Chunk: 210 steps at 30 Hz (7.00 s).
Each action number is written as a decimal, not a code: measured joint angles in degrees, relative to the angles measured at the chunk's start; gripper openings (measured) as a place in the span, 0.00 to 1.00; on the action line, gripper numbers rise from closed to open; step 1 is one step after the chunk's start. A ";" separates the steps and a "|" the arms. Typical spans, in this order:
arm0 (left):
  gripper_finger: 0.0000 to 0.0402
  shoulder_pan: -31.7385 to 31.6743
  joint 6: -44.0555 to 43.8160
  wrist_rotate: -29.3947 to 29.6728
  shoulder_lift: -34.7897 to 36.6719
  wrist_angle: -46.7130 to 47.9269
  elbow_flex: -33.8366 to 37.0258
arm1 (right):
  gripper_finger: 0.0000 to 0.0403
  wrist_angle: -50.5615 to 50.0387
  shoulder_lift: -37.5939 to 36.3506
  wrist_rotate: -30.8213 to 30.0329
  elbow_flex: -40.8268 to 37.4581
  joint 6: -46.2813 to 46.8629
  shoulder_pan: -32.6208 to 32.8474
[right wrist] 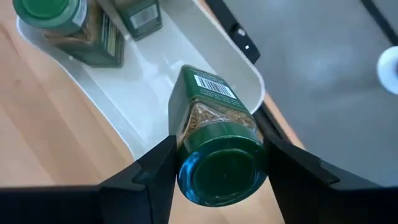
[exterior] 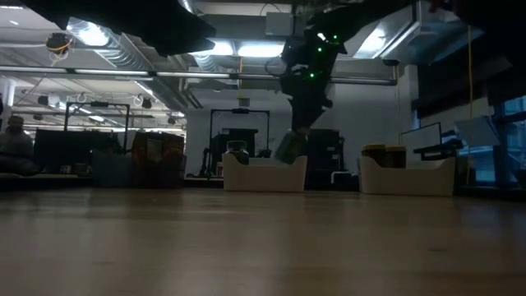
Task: Sort spices by type
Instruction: Put the top green seasoning bottle into the left white bin, then put the brown seasoning bag into the black bin
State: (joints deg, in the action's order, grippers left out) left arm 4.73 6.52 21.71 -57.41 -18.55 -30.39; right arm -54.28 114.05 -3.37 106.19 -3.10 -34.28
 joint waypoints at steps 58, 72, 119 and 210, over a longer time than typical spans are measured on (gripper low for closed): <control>0.70 -0.02 0.41 -0.02 0.00 -0.07 0.00 | 0.52 -0.06 7.21 -1.08 0.62 2.52 0.13; 0.70 -0.02 0.55 -0.01 0.00 -0.09 0.01 | 0.52 -7.84 7.21 -1.70 7.14 -0.20 0.11; 0.70 -1.14 -0.11 -0.05 -0.09 -0.09 0.00 | 0.52 -17.00 11.56 -1.43 10.27 -3.21 3.93; 0.70 -1.11 1.10 -0.04 -0.09 -3.56 0.00 | 0.66 -35.49 -17.82 6.59 -18.03 88.36 85.40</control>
State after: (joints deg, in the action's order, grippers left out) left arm 3.62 7.63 21.67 -57.49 -22.11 -30.39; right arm -89.77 96.23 3.21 88.16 85.27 51.12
